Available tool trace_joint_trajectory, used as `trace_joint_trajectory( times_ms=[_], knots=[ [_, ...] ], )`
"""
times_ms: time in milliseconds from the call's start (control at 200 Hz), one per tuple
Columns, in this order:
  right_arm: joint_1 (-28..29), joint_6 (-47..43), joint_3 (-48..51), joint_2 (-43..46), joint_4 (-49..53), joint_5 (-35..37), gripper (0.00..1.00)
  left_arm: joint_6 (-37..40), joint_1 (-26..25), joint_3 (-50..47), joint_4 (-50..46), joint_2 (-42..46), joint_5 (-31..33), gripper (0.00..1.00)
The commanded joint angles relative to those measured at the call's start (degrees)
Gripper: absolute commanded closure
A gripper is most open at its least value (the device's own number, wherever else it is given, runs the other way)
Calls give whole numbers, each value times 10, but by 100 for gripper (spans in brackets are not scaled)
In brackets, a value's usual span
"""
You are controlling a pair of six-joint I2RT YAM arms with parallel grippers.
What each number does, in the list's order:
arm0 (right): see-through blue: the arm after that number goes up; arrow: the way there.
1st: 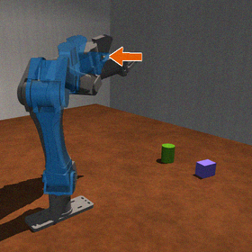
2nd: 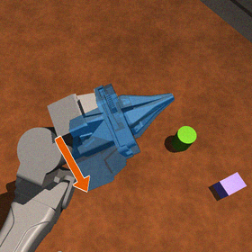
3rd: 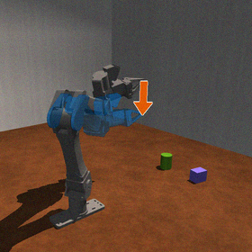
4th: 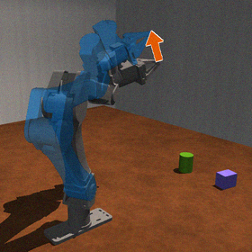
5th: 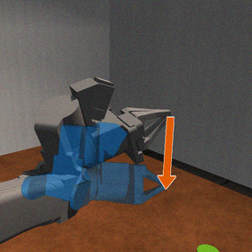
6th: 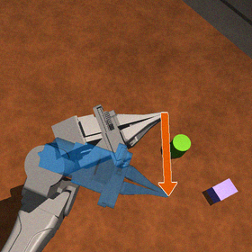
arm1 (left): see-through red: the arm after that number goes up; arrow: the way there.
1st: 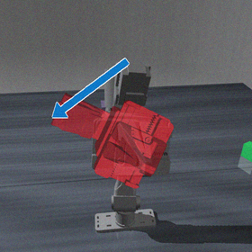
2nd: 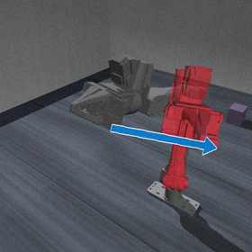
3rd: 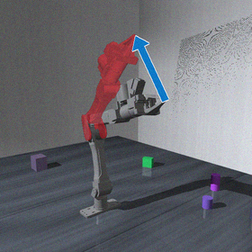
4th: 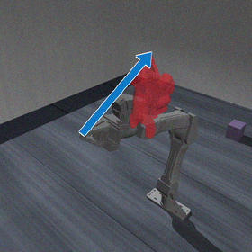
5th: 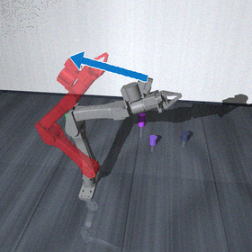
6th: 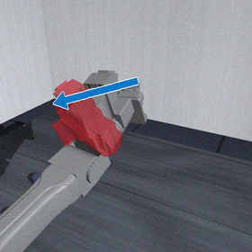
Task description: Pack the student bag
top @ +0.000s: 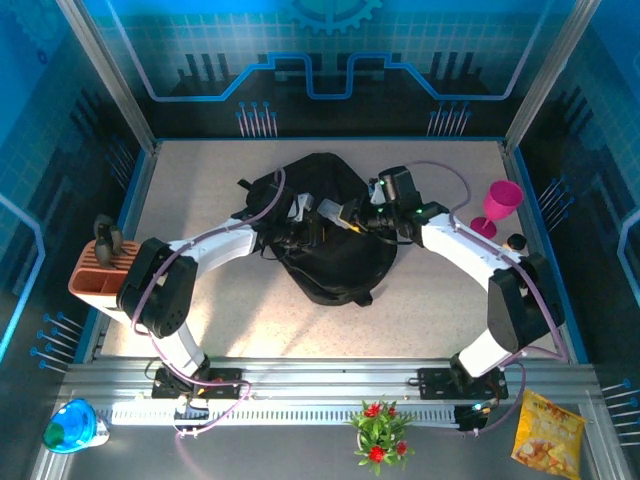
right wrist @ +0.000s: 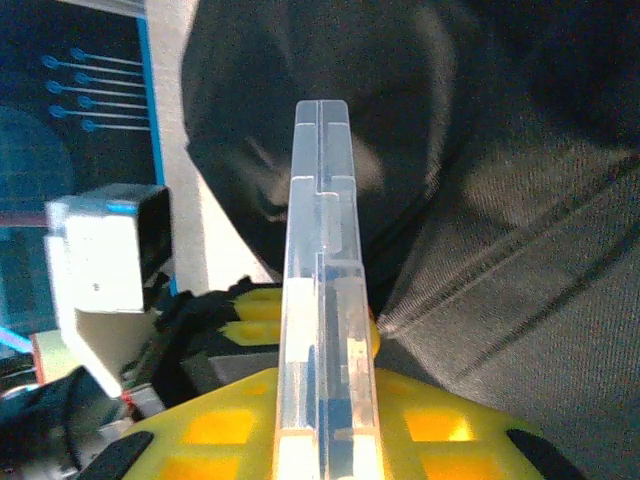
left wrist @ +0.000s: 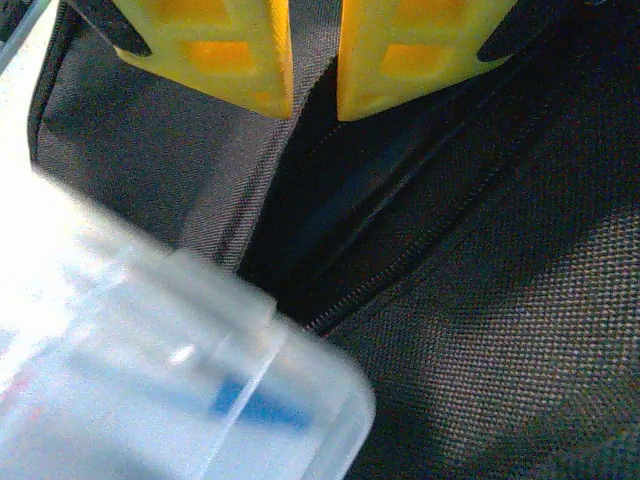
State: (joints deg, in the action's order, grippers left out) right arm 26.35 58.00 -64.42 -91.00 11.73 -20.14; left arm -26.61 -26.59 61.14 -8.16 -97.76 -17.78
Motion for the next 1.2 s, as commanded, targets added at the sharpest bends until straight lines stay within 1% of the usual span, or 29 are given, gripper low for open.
trace_joint_trajectory(
  times_ms=[0,65,200,355,475,610,730,910,996,1096,1196],
  knots=[
    [11,5,8,0,21,7,77,4,-5,-16,-6,17,2,80],
    [12,9,34,14,15,10,77,7,-4,-16,-11,23,10,79],
    [12,22,94,49,12,20,77,24,-5,-6,-33,39,39,74],
    [12,47,159,67,-5,30,78,59,-7,27,-78,45,98,65],
    [12,69,188,66,-21,38,79,97,-16,68,-119,27,144,58],
    [12,90,193,61,-21,46,79,148,-33,120,-164,-12,196,53],
    [12,113,187,57,-9,62,80,176,-46,169,-203,-55,246,51],
    [7,170,179,59,7,104,80,165,-48,207,-237,-91,287,52],
    [5,179,173,66,9,144,80,157,-48,207,-244,-95,288,53],
    [2,177,169,68,-19,176,80,146,-47,191,-237,-87,275,56],
    [-1,162,145,54,-34,173,79,141,-47,173,-231,-77,265,58]
  ],
)
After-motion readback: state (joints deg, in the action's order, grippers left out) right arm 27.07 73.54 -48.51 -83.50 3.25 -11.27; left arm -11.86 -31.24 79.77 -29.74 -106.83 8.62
